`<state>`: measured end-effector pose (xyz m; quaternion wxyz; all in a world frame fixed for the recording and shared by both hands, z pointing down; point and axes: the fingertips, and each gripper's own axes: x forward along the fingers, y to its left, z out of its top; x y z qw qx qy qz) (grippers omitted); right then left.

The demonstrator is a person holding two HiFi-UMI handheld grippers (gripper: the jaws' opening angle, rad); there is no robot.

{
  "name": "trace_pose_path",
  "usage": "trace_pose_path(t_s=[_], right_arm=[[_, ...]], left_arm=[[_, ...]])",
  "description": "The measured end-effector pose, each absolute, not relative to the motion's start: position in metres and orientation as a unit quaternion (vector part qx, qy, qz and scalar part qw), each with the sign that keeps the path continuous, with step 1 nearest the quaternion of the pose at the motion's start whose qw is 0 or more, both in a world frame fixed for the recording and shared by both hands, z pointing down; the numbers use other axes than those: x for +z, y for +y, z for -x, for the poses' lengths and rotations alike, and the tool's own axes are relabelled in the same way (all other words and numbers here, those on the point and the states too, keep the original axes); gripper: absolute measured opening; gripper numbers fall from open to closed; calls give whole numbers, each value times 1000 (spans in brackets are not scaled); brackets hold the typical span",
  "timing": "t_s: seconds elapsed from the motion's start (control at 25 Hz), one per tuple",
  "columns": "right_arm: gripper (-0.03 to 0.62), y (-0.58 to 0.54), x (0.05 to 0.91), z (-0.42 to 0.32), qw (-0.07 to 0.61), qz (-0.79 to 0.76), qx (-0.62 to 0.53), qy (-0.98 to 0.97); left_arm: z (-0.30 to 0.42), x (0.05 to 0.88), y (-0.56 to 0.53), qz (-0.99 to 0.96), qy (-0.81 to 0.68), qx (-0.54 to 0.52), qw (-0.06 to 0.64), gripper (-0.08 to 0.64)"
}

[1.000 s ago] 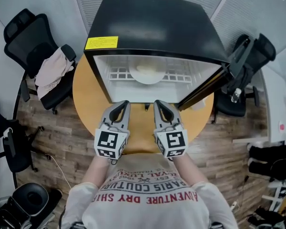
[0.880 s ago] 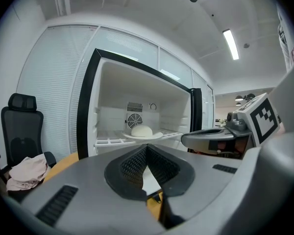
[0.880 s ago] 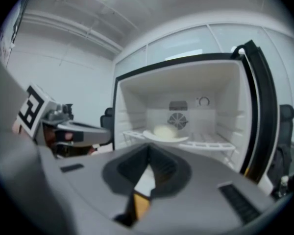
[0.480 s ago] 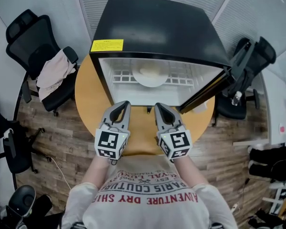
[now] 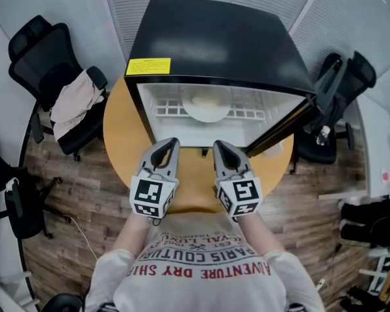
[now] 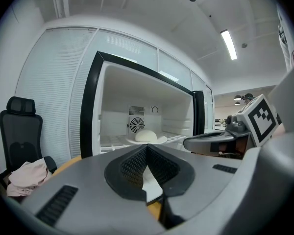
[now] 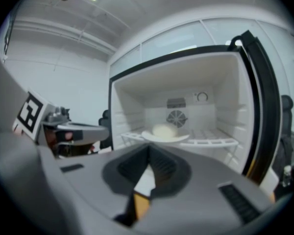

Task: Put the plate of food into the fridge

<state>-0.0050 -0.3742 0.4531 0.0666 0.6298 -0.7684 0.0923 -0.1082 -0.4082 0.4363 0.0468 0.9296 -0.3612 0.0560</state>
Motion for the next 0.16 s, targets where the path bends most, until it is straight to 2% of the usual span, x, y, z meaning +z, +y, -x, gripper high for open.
trace_pose_path(t_s=[0.16], right_arm=[[28,-377,453,12,62,-614,101,-780]], left_arm=[[110,436,-413,-929,-362,58,45,25]])
